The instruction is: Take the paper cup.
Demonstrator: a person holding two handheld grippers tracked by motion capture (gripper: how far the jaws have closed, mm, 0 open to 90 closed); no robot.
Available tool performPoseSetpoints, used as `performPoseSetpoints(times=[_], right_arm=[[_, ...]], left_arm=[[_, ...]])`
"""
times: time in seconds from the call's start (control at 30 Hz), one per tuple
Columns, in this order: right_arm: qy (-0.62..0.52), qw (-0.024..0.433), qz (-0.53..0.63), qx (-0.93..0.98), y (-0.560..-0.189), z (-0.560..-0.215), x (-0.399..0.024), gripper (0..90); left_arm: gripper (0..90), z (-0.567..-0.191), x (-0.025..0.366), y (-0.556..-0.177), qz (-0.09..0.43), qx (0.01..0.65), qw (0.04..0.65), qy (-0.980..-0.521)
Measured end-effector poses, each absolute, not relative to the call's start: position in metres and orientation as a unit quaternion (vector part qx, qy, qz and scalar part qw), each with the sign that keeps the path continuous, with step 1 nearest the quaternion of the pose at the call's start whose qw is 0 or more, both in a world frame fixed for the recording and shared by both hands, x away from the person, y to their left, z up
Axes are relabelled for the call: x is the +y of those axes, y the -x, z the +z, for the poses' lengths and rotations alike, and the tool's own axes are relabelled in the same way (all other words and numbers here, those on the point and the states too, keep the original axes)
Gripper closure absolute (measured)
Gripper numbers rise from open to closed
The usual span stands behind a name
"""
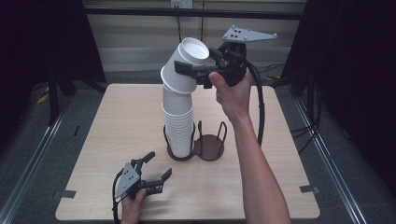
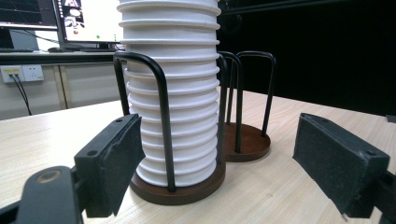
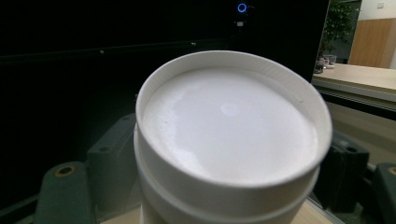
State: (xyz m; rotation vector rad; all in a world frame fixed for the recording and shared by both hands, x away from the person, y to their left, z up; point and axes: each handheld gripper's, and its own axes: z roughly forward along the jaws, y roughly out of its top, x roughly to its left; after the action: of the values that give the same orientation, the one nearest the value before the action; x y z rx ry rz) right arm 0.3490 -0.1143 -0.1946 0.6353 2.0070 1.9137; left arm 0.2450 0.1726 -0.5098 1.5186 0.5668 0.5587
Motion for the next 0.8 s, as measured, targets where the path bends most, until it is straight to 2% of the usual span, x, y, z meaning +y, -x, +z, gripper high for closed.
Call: performPoseSetpoints(times=[0.8], right_arm=[[-0.251,0.173,0.664,0.682,-0.333,-0.194,-0.156,21.0]], left_arm=[[15.6,-0.510,0.173,-0.245,0.247,0.250,0.655,-0.669]])
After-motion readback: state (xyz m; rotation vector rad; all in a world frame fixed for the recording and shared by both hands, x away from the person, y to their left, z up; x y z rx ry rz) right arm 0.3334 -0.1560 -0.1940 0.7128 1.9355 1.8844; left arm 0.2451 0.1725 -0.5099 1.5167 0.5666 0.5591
